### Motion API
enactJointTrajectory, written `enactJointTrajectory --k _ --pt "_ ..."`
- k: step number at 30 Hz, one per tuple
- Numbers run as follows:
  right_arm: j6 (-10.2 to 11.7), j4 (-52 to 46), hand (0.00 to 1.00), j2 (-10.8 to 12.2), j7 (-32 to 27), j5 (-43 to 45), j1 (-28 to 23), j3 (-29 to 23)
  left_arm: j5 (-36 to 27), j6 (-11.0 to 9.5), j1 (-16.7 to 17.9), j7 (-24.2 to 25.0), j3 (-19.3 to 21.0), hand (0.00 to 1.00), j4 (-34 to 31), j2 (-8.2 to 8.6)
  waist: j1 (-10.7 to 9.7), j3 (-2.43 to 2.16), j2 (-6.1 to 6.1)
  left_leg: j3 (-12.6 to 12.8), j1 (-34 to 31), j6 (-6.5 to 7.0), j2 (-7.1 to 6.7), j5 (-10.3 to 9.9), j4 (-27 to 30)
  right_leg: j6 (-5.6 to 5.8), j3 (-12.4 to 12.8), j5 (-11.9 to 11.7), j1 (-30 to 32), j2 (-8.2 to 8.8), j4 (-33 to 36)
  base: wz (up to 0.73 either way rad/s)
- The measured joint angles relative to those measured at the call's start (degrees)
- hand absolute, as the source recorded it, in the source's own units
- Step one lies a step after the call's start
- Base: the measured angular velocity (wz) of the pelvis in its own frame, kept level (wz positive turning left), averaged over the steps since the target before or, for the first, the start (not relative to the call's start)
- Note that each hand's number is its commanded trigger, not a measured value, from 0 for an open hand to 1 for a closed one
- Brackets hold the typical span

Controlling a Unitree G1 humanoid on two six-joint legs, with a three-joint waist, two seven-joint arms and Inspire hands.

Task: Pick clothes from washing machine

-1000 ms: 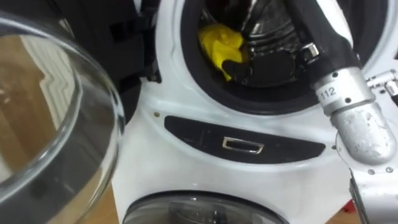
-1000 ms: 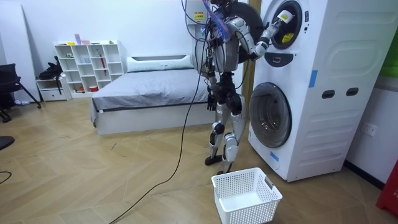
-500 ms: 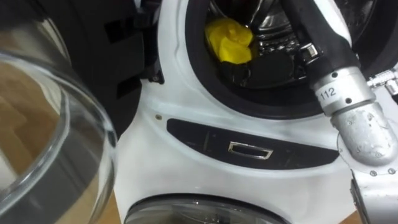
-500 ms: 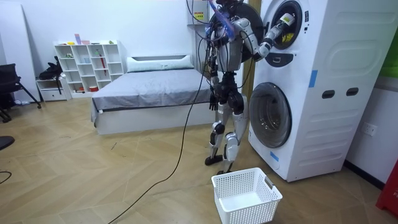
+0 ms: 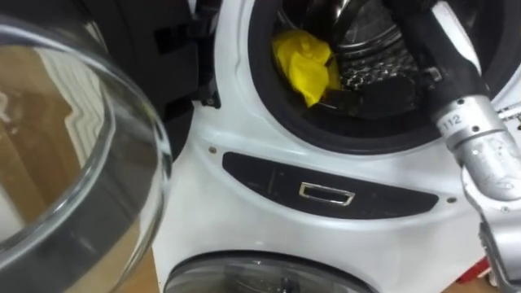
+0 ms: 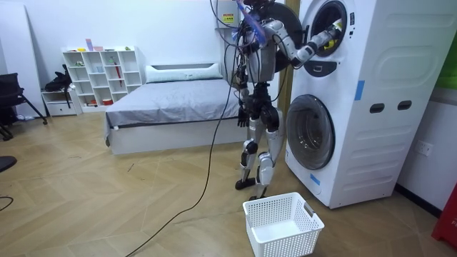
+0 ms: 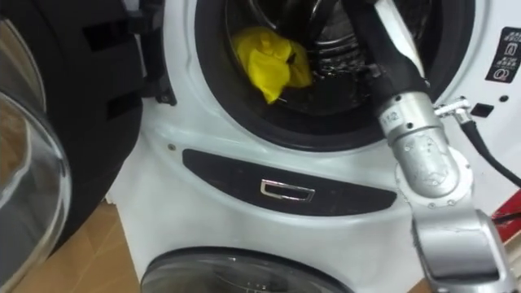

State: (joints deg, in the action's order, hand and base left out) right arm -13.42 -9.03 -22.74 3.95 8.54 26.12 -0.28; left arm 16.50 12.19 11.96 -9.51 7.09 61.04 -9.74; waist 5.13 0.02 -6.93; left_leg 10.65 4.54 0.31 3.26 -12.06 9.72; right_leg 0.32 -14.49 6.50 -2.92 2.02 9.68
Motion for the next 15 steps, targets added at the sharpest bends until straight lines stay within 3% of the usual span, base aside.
enactJointTrajectory --k 4,9,15 --pt "1.0 3.1 0.00 -0.8 0.7 -0.4 1.3 0.0 0.1 0.2 1.1 0.0 0.0 0.00 -1.0 0.00 -0.2 -0.04 -0.05 -0.4 -0.1 0.03 -0.09 0.0 0.3 0.00 -1.5 0.0 -0.1 0.15 0.0 0.06" --pt "0.8 12.3 0.00 -2.1 3.0 -2.4 5.7 0.4 0.5 1.4 1.0 0.2 0.4 0.00 -3.6 -0.28 -0.3 -0.30 -0.41 -1.9 -0.7 0.04 -0.20 0.0 0.7 0.01 -2.9 0.0 -0.3 0.31 0.0 0.14" --pt "0.8 18.1 0.00 -2.4 5.5 -3.8 8.4 1.6 0.5 2.0 1.3 0.2 0.4 0.00 -6.6 -0.45 -0.5 -0.43 -0.82 -2.5 -0.9 0.34 -0.79 0.2 1.0 0.17 -3.0 0.1 -0.8 0.81 0.0 0.05"
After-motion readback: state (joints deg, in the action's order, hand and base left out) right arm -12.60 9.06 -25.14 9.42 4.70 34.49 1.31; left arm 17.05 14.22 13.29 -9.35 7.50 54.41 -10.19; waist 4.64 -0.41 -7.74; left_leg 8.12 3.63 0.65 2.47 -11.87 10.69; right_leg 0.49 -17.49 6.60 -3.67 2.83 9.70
